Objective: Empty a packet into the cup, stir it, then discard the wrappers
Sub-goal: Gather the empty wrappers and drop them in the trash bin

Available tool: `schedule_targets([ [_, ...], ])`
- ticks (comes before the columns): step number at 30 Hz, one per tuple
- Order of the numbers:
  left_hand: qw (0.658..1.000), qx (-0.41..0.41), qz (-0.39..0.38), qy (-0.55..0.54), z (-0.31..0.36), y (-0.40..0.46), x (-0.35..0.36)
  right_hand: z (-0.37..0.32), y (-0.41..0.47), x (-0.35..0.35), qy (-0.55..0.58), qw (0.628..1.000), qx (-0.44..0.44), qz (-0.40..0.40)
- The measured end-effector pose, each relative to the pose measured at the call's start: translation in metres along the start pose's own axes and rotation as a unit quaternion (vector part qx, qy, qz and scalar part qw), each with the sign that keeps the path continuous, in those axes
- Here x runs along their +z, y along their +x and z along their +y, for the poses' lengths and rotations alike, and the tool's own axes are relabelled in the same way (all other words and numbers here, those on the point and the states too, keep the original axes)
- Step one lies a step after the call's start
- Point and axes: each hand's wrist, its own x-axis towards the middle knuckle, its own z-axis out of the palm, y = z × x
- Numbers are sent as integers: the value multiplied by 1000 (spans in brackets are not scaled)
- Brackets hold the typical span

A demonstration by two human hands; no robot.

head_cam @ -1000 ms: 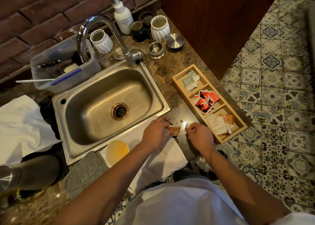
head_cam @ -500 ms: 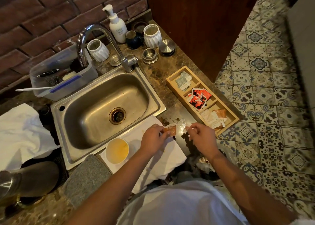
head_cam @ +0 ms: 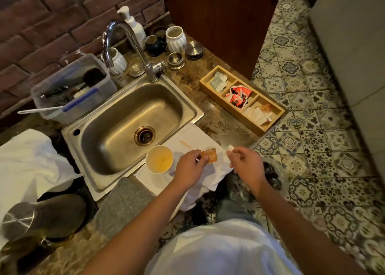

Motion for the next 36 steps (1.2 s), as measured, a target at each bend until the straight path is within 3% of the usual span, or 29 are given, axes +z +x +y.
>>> schedule_targets([
  [9, 996, 39, -62, -45, 23, -21, 24, 26, -53, -35, 13, 995, 21, 97],
  [15, 992, 16, -106, -71, 47, -22, 52, 57, -58, -62, -19, 992, 82, 96],
  [20, 991, 16, -126, -51, 68, -14, 94, 92, -53, -85, 52, 987, 115, 100],
  [23, 990, 11, -137, -28, 85, -5, 124, 120, -43, -104, 89, 982, 140, 94],
  [30, 989, -57, -136, -28, 105, 15, 188, 189, -11, -146, -46, 989, 140, 23],
  [36, 987, -70, -144, 6, 88, 38, 217, 237, 25, -147, -78, 978, 191, -18],
])
